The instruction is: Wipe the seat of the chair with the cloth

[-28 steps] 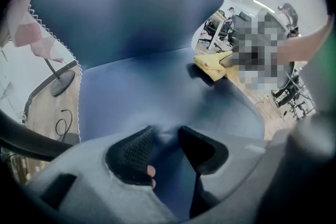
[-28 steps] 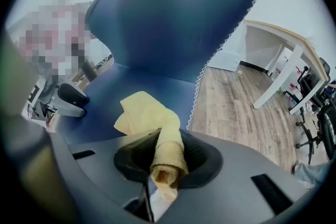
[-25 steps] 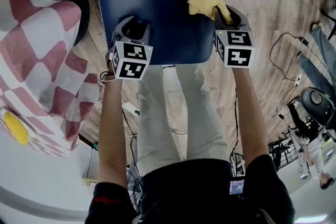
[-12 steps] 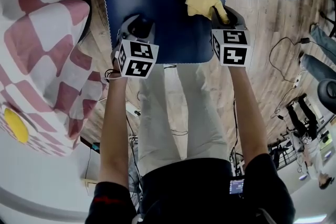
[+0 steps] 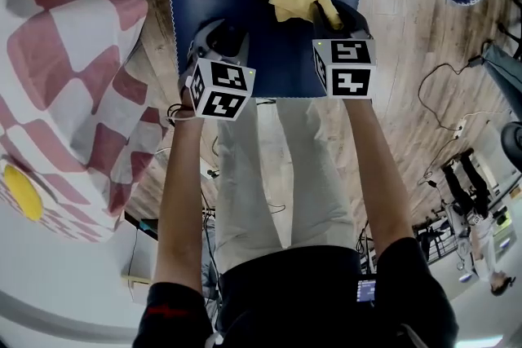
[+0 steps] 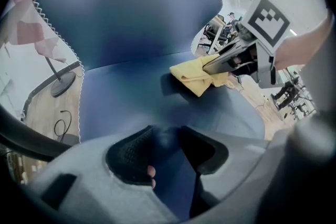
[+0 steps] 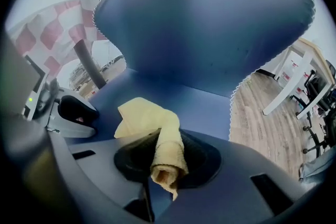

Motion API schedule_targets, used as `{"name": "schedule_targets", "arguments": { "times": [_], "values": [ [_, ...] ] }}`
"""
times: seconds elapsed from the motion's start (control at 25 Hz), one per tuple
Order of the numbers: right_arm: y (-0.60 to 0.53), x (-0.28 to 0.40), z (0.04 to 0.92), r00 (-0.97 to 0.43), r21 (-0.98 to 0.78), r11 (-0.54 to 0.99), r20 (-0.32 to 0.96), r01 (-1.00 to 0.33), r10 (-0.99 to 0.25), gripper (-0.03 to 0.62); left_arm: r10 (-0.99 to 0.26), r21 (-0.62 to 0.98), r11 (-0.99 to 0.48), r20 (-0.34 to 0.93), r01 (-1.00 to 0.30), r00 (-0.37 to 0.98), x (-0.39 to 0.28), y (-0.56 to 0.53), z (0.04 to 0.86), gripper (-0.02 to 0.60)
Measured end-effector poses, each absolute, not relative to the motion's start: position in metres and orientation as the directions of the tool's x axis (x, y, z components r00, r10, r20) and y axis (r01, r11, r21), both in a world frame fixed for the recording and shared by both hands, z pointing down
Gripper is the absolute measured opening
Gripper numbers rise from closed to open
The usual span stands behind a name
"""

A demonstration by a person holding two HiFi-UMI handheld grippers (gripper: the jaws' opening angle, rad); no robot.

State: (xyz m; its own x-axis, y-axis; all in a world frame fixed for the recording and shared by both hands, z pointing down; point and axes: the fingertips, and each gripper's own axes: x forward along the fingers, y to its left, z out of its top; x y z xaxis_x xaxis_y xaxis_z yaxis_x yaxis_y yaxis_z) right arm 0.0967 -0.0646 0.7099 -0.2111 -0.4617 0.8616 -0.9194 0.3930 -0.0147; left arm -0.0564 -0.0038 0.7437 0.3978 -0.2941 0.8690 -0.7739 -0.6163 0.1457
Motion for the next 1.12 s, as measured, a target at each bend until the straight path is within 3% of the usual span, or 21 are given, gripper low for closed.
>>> {"name": "schedule_targets", "arguments": {
  "times": [0.76, 1.12],
  "values": [
    [-0.083, 0.027, 0.708, -0.316, -0.086, 0.444, 0.821, -0.892, -0.476, 0.075, -0.319, 0.143, -0.618, 0.853, -0.773, 0.413, -0.055, -0.006, 0.742, 0.169],
    [-0.074, 0.033, 0.704, -0.321, -0.088, 0.462, 0.830, -0.882, -0.456, 0.075, -0.339, 0.136, -0.572, 0.858, -0.809, 0.385, -0.053, -0.005, 0.745, 0.169]
  ]
}}
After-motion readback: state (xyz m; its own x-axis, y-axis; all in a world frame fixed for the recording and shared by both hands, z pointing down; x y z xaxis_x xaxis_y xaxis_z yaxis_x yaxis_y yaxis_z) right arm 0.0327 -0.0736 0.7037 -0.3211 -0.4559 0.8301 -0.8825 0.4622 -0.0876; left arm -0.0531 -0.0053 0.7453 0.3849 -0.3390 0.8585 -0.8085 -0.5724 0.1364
